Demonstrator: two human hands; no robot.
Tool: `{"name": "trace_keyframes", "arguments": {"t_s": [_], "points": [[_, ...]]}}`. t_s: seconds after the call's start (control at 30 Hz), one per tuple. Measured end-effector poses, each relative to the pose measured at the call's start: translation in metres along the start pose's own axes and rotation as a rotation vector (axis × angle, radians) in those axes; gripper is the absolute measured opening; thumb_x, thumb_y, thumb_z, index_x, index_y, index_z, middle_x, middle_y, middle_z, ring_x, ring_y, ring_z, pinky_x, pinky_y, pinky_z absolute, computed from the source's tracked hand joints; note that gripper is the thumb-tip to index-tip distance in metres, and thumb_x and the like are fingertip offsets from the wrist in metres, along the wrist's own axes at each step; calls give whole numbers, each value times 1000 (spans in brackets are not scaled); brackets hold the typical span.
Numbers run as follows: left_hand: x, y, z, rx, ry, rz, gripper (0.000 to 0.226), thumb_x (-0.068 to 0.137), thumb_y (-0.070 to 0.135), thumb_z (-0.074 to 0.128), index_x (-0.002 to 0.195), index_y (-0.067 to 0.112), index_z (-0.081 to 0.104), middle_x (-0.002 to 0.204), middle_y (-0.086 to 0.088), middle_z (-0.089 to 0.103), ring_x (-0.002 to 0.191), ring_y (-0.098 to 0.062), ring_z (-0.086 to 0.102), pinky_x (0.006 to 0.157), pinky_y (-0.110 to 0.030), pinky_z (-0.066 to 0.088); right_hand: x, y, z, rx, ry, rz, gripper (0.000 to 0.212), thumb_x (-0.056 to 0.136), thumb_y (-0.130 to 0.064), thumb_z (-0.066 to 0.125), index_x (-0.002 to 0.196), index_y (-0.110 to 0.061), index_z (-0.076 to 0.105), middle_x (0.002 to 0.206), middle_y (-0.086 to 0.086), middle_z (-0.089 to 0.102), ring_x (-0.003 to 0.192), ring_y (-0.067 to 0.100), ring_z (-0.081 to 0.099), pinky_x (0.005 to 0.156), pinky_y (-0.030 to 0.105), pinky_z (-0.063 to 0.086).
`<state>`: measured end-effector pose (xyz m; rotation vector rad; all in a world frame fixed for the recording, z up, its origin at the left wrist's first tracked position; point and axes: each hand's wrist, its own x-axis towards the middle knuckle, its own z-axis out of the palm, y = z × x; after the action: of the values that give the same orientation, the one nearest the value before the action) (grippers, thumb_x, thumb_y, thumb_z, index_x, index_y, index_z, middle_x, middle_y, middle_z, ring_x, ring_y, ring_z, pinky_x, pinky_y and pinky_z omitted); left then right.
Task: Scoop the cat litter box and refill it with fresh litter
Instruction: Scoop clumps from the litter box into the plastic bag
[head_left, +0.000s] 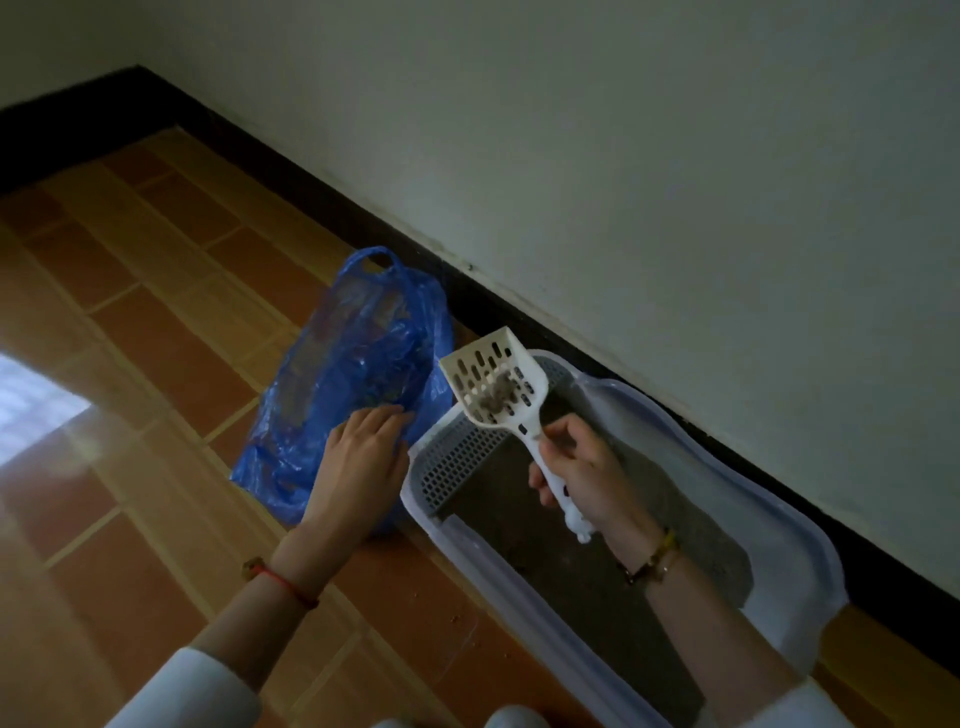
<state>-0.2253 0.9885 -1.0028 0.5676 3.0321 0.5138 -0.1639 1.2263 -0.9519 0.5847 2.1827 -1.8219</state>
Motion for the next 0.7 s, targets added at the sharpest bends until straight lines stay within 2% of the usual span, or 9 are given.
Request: {"name": "trace_keyframes", "arguments": {"t_s": [0.07,0.17,0.33,0.4,0.5,0.6,0.7], "points": [[-2,-12,-2,18,-48,-56,39,94,26,54,132,18,54,135,-2,55,127,-24,46,99,-44,41,22,-11,14,-77,-38,-29,13,97,-21,48,101,-10,54,73,5,62,59,15,57,56,25,48],[-4,-25,-1,35,-129,-88,44,96,33,48,138,21,46,141,2,49,132,-20,40,105,-40,35,53,-25,34,-231,-75,-112,10,97,-26,49,97,-16,52,74,3,62,53,3,57,53,18,46],[-5,-32,0,10,-157,-90,44,98,35,44,141,25,42,144,5,47,133,-17,38,109,-39,31,85,-44,66,-711,-102,-322,6,98,-26,46,100,-22,44,82,-1,61,72,12,63,56,23,48],[-5,-33,1,3,-152,-84,43,99,35,43,140,25,43,143,6,47,133,-16,38,109,-38,30,90,-48,78,-965,-82,-449,15,97,-23,48,110,-21,41,92,1,64,80,17,65,60,27,50],[-5,-35,4,-12,-140,-70,41,99,34,42,139,26,45,141,7,49,132,-14,38,109,-36,29,93,-44,89,-1247,-29,-629,36,93,-20,55,124,-19,38,104,8,64,94,23,63,78,33,51],[-5,-36,7,-15,-147,-71,40,99,34,42,138,28,45,141,8,49,133,-13,38,110,-36,27,93,-41,93,-1345,36,-754,46,93,-24,55,133,-16,35,109,11,61,100,24,58,90,36,46],[-6,-35,6,-18,-142,-63,40,99,33,41,139,28,46,140,8,49,132,-13,38,110,-35,26,92,-40,91,-1347,85,-785,46,94,-26,53,135,-14,36,107,12,62,100,25,58,90,38,45]]}}
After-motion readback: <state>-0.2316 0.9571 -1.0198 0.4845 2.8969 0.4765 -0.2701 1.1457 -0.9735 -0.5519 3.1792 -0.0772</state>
